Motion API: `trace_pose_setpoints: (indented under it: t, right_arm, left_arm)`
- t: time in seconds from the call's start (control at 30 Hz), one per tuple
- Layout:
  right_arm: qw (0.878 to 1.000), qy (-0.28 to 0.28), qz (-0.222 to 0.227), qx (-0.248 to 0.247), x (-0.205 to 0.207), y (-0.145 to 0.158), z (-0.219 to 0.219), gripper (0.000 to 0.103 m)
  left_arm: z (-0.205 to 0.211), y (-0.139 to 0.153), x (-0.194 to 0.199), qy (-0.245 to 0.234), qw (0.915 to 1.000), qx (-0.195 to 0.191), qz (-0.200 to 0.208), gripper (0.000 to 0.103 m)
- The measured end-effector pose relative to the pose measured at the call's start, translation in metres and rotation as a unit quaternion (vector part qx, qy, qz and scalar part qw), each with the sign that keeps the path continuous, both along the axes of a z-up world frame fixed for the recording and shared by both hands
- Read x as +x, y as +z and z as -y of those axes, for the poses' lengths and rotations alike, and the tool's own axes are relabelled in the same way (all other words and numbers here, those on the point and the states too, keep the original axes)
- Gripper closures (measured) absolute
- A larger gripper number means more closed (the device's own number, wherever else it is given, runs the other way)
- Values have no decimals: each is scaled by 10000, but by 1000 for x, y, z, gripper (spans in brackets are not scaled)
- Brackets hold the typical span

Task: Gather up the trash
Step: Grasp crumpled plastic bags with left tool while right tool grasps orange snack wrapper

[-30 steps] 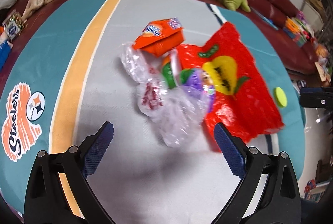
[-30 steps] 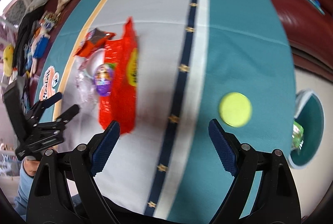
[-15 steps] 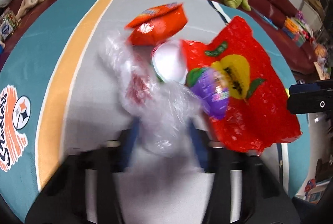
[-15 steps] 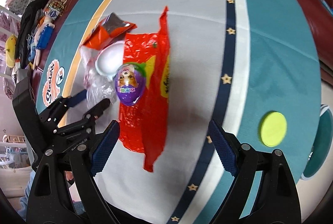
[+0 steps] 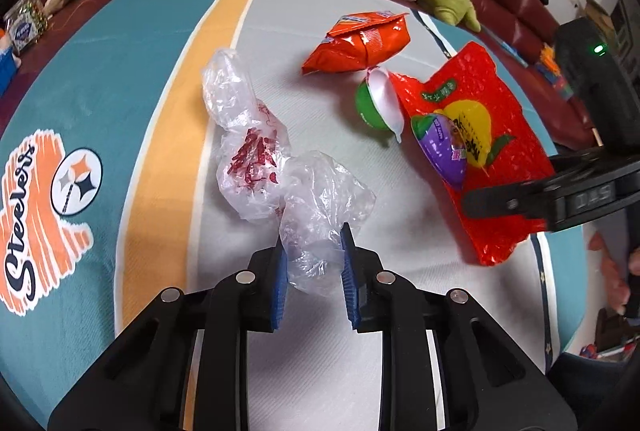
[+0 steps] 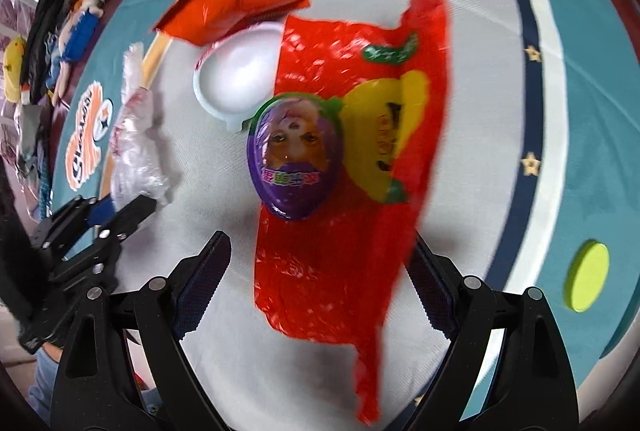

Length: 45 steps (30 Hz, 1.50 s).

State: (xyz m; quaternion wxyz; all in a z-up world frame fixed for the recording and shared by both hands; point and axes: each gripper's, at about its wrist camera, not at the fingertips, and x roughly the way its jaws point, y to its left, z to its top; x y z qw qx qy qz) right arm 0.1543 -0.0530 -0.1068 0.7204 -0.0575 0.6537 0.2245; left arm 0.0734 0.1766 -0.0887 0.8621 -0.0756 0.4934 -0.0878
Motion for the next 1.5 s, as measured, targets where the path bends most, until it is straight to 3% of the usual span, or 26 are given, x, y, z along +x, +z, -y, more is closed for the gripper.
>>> trace_pose_setpoints:
  t: [0.13, 0.23, 0.5, 0.57, 0.63, 0.73, 0.97, 1.13, 1.3, 1.47, 1.5]
  right_arm:
    - [10000, -8, -31, -87, 0, -7, -3, 20]
    - [9999, -114, 88, -46, 6, 6, 7, 20]
    - [9939, -214, 1039, 301, 20, 93, 17, 20]
    - [9938, -116, 1044, 376, 22, 99, 9, 20]
    - [9945, 16, 978, 384, 24, 98, -1, 20]
    - [9955, -37, 949, -5, 29, 83, -4, 20]
    - [9998, -57, 183, -85, 9, 29, 4, 20]
    - [9982, -95, 590, -68, 31, 58, -4, 20]
    - [9961, 272, 823, 188, 67, 88, -45, 20]
    - [9982, 430, 291, 312, 92, 54, -81, 21]
    - [9981, 471, 208, 325, 94, 43, -86, 27]
  left_arm:
    - [-3, -1, -5, -1, 9999, -120, 32, 79]
    - [-4, 2, -3, -67, 9997, -205, 93, 79]
    - [-4, 18, 5, -196, 9991, -180, 342, 79]
    - [-4, 20, 6, -207, 9989, -211, 351, 79]
    - [-5, 22, 5, -206, 9988, -209, 382, 79]
    - [-10, 22, 3, -150, 9990, -245, 352, 79]
    - [-15, 15, 8, -129, 9992, -293, 227, 79]
    - [-23, 21, 11, -46, 9989, -315, 332, 79]
    - [-36, 30, 26, 106, 9987, -269, 409, 79]
    - [-45, 27, 40, 246, 9989, -253, 323, 79]
    - [-46, 25, 42, 281, 9989, -261, 282, 79]
